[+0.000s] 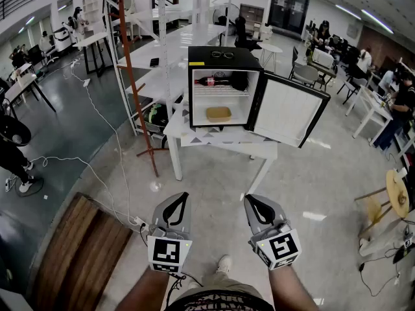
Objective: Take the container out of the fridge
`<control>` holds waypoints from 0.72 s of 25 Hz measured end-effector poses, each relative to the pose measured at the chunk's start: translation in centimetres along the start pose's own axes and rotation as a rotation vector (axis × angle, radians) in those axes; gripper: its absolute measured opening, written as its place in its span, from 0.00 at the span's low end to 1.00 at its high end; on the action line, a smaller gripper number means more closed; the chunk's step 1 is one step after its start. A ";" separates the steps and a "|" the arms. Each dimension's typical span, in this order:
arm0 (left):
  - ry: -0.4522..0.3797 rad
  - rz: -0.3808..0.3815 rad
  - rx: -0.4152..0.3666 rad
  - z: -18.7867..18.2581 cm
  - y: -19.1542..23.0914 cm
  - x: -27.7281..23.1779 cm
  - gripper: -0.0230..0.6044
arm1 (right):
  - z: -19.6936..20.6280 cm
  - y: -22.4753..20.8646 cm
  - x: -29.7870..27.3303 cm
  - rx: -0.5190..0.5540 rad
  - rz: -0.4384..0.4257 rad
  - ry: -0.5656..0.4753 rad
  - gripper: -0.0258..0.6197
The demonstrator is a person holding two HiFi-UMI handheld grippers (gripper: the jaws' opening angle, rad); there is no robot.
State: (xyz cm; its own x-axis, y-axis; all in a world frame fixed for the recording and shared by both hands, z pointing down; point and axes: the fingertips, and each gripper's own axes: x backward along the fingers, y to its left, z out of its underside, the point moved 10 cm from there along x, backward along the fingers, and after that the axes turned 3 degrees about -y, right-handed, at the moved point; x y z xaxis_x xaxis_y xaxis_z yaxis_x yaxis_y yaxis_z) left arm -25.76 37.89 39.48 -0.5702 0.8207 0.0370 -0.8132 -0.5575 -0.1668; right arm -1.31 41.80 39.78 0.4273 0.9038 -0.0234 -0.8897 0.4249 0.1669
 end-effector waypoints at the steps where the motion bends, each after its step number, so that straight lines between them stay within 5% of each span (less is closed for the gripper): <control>1: 0.013 -0.005 0.006 0.4 0.1 -0.5 0.04 | 0.3 -0.4 -0.6 -0.001 -0.005 0.002 0.08; 18: 0.110 -0.025 0.036 4.2 0.9 -8.4 0.04 | 4.8 -7.6 -5.6 -0.084 -0.004 0.051 0.08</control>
State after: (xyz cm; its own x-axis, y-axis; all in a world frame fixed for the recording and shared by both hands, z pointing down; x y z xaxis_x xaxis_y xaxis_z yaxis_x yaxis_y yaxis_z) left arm -22.17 29.99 43.15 -0.5347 0.8423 -0.0680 -0.8320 -0.5388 -0.1321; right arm 3.80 33.29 43.39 0.4244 0.9024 -0.0744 -0.8991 0.4297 0.0834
